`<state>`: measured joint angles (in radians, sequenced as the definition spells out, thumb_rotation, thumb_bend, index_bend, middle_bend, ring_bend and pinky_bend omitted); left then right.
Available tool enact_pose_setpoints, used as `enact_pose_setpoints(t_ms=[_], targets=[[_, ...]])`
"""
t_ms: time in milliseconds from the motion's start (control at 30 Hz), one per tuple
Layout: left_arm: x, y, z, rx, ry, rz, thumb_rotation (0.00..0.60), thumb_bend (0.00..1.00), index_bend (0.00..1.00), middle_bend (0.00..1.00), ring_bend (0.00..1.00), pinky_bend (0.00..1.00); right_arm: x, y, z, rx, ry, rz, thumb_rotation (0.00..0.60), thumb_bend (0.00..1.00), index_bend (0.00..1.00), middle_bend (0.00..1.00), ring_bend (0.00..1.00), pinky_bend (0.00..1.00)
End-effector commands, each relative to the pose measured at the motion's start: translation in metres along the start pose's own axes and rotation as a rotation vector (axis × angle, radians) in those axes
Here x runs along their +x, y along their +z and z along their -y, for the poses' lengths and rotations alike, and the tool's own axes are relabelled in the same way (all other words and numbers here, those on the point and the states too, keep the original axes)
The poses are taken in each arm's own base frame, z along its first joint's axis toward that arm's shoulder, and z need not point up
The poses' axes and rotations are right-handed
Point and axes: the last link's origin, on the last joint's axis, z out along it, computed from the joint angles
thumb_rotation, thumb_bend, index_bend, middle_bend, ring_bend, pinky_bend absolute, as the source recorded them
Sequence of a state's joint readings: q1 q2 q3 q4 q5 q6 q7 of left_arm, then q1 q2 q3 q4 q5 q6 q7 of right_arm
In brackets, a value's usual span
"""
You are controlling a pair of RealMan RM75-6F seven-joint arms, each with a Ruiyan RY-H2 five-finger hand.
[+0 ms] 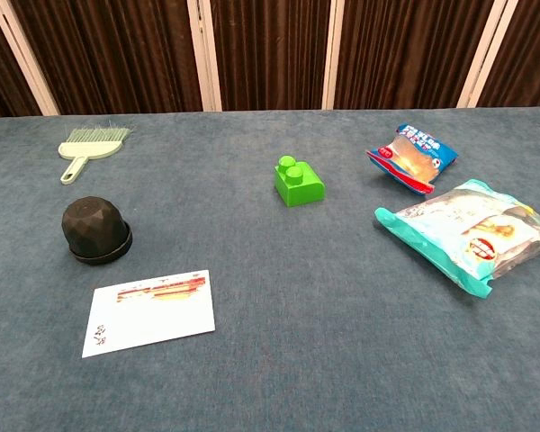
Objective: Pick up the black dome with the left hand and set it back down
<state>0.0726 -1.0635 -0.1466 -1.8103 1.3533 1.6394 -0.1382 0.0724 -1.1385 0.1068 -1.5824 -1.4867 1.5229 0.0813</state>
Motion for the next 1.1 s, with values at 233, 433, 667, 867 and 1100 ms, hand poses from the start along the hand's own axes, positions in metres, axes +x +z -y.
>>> enact_pose_setpoints(t_ms=[233, 433, 667, 867, 1100], targets=[[0.001, -0.003, -0.003, -0.011, -0.004, -0.008, 0.6, 0.32, 0.18, 0.05, 0.0, 0.0, 0.001, -0.005, 0.001, 0.008, -0.002, -0.001, 0.6, 0.21, 0.0, 0.01, 0.11, 0.01], [0.0, -0.006, -0.005, -0.023, -0.015, -0.001, 0.6, 0.32, 0.18, 0.05, 0.0, 0.0, 0.002, -0.005, 0.002, 0.006, 0.014, -0.006, 0.6, 0.21, 0.0, 0.01, 0.11, 0.01], [-0.005, 0.002, -0.003, -0.017, -0.016, 0.026, 0.6, 0.32, 0.17, 0.04, 0.0, 0.0, 0.001, 0.001, 0.004, -0.002, 0.01, -0.006, 0.6, 0.21, 0.0, 0.02, 0.11, 0.01], [-0.01, 0.002, -0.005, -0.029, -0.029, 0.059, 0.6, 0.32, 0.15, 0.03, 0.0, 0.0, 0.001, -0.002, 0.004, 0.006, 0.013, 0.006, 0.6, 0.21, 0.0, 0.02, 0.11, 0.01], [-0.017, 0.005, -0.005, -0.024, -0.02, 0.09, 0.6, 0.32, 0.14, 0.03, 0.0, 0.0, -0.001, -0.003, 0.002, 0.006, 0.024, 0.014, 0.6, 0.21, 0.0, 0.01, 0.11, 0.01]])
